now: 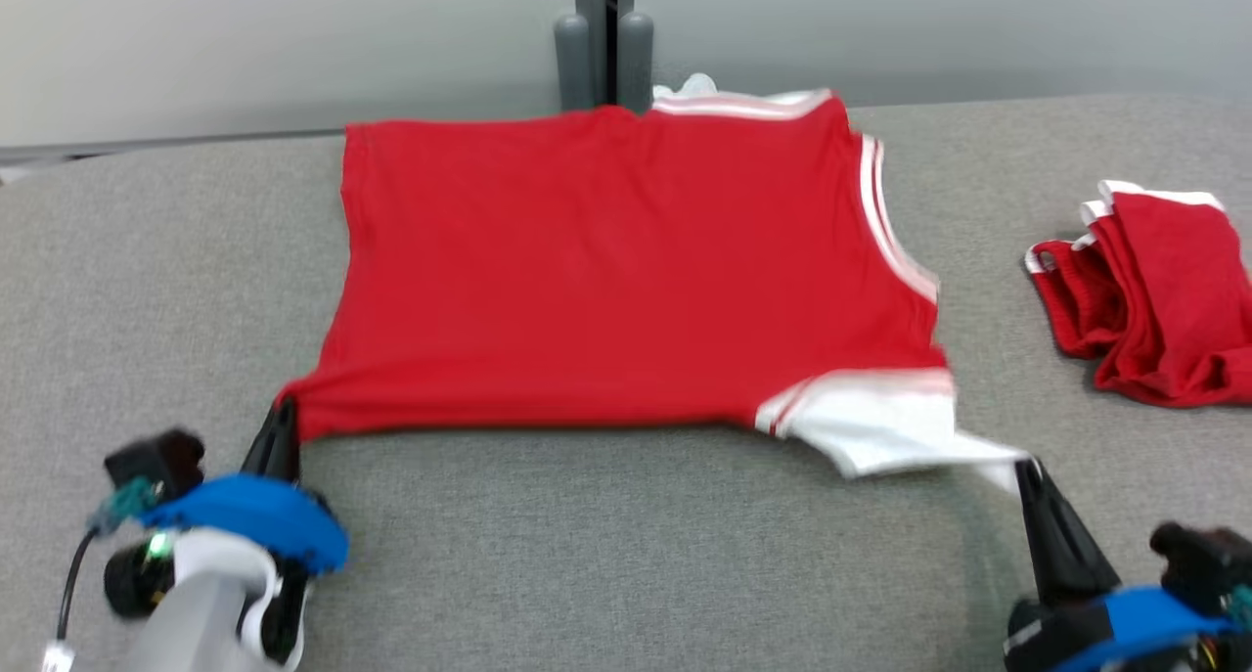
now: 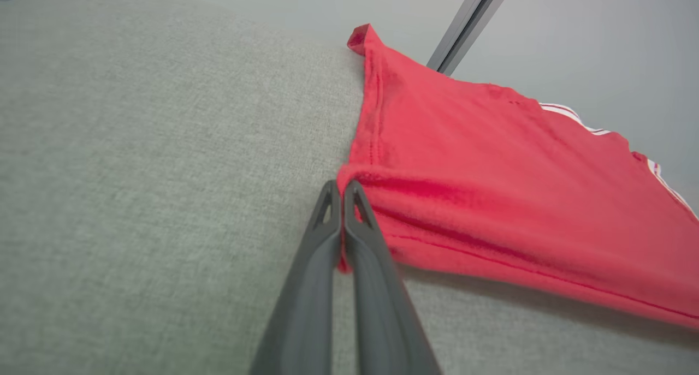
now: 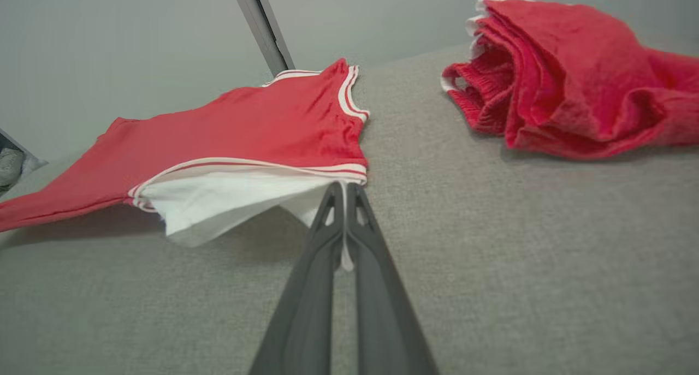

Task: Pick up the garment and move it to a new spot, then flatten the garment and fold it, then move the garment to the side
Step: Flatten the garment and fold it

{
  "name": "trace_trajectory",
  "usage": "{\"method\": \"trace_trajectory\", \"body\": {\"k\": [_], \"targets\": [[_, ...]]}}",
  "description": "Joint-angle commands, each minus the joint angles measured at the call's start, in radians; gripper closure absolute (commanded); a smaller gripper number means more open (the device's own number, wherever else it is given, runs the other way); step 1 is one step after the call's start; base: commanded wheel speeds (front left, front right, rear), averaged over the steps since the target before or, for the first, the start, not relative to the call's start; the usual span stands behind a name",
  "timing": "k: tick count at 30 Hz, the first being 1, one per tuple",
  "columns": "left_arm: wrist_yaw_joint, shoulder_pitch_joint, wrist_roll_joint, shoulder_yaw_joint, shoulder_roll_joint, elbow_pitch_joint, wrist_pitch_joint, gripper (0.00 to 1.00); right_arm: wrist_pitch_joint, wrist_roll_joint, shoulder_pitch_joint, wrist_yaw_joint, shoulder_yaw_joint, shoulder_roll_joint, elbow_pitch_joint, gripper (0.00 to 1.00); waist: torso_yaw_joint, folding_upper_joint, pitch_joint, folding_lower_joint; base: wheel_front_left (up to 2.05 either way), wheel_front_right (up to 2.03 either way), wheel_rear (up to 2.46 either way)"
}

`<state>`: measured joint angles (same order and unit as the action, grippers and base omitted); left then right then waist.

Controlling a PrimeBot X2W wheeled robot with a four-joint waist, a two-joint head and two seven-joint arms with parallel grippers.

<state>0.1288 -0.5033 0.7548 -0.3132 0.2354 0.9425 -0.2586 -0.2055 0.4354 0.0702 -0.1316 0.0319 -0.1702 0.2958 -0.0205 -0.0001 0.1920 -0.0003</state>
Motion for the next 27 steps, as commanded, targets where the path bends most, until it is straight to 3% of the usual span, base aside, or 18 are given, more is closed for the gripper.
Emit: {"method": "trace_trajectory", "body": {"k": [1, 4, 9, 12, 13, 17, 22, 27], "targets": [[-0.025, 0.072, 0.000, 0.006, 0.034, -0.063, 0.005, 1.00, 0.059, -0.028, -0.098, 0.002, -0.045, 0.026, -0.112, 1.00, -0.014, 0.0001, -0.016, 0.0003, 0.00, 0.00, 0.00], [-0.084, 0.186, 0.011, 0.020, 0.078, -0.206, 0.048, 1.00, 0.179, -0.059, -0.225, 0.002, -0.094, 0.066, -0.293, 1.00, -0.016, 0.0001, -0.024, 0.0003, 0.00, 0.00, 0.00], [-0.231, 0.414, 0.033, 0.042, 0.142, -0.574, 0.177, 1.00, 0.335, -0.097, -0.365, 0.002, -0.142, 0.104, -0.512, 1.00, -0.016, 0.0001, -0.032, 0.0003, 0.00, 0.00, 0.00], [-0.326, 0.539, 0.041, 0.052, 0.179, -0.807, 0.265, 1.00, 0.394, -0.108, -0.402, 0.002, -0.165, 0.112, -0.585, 1.00, -0.016, 0.0001, -0.035, 0.0003, 0.00, 0.00, 0.00], [-0.326, 0.539, 0.041, 0.052, 0.179, -0.807, 0.265, 1.00, 0.394, -0.108, -0.402, 0.002, -0.165, 0.112, -0.585, 1.00, -0.016, 0.0001, -0.035, 0.0003, 0.00, 0.00, 0.00], [-0.429, 0.629, 0.046, 0.067, 0.228, -1.026, 0.373, 1.00, 0.444, -0.116, -0.403, 0.002, -0.179, 0.118, -0.628, 1.00, -0.014, 0.0001, -0.028, 0.0003, 0.00, 0.00, 0.00], [-0.464, 0.607, 0.070, 0.064, 0.269, -1.134, 0.487, 1.00, 0.476, -0.128, -0.340, 0.001, -0.170, 0.118, -0.619, 1.00, -0.021, 0.0001, 0.004, 0.0003, 0.00, 0.00, 0.00], [-0.426, 0.515, 0.126, 0.052, 0.288, -1.109, 0.593, 1.00, 0.499, -0.125, -0.208, 0.001, -0.147, 0.077, -0.557, 1.00, -0.031, 0.0001, 0.062, 0.0003, 0.00, 0.00, 0.00]]}}
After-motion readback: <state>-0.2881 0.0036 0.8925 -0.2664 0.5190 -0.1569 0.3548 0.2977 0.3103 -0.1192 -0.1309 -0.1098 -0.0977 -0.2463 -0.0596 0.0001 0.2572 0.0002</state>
